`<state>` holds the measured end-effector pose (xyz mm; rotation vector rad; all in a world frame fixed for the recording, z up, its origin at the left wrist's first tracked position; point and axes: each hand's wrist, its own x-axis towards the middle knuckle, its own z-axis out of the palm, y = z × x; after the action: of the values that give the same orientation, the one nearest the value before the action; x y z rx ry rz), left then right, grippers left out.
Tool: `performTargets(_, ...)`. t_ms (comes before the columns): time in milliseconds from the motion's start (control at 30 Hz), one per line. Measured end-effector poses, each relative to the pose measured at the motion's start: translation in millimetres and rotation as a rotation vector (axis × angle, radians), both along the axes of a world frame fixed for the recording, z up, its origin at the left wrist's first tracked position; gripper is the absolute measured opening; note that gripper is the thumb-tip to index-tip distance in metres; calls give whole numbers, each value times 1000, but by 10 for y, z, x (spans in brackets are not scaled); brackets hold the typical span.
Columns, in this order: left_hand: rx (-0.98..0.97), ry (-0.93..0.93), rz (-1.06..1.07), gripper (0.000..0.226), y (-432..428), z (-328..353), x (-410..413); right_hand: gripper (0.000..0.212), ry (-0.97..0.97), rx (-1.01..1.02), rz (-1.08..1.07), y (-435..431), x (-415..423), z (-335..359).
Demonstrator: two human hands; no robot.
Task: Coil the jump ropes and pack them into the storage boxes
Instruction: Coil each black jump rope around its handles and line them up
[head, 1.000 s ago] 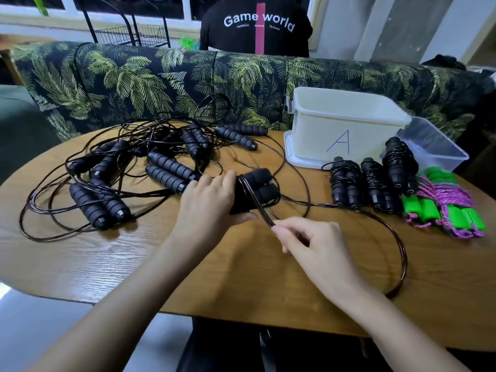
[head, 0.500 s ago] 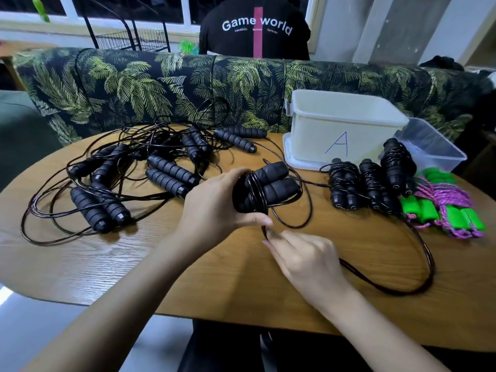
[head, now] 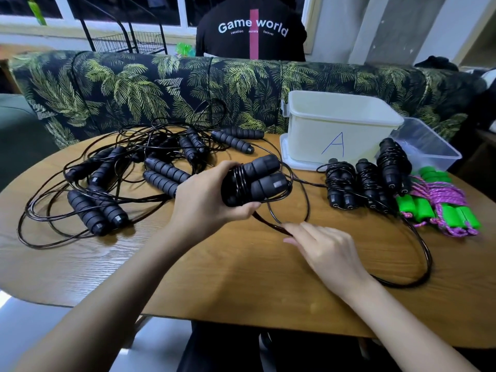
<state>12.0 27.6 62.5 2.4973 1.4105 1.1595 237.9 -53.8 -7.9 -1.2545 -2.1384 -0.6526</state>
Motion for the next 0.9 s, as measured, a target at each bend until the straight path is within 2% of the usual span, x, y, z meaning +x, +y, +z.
performTargets(67,0,-22,-13,79,39,26,-35,30,141,-145,11,-3,127,35)
performTargets(200,6,-20,-34,83,114,55,-133,29,651,-800,21,4,389,199)
performTargets(300,6,-31,-130,80,138,60,-171,30,845,-1084,133,79,582,342)
performTargets(400,29,4,-307,73,110,65,-151,33,1016,-1250,86,264,650,414)
performTargets(467,105,139,-394,72,47,48,-82,33,1033,-1234,-5,460,591,450)
performTargets(533,203,361,-404,74,-28,-34,39,32,992,-1156,-77,656,481,533)
performTargets(667,300,673,-164,76,-92,-234,242,31,956,-939,-107,864,201,840)
performTargets(800,257,686,27,75,12,-267,261,30,788,-690,-86,666,-108,998)
performTargets(900,204,611,100,78,57,-246,246,33,770,-581,-59,388,-255,881)
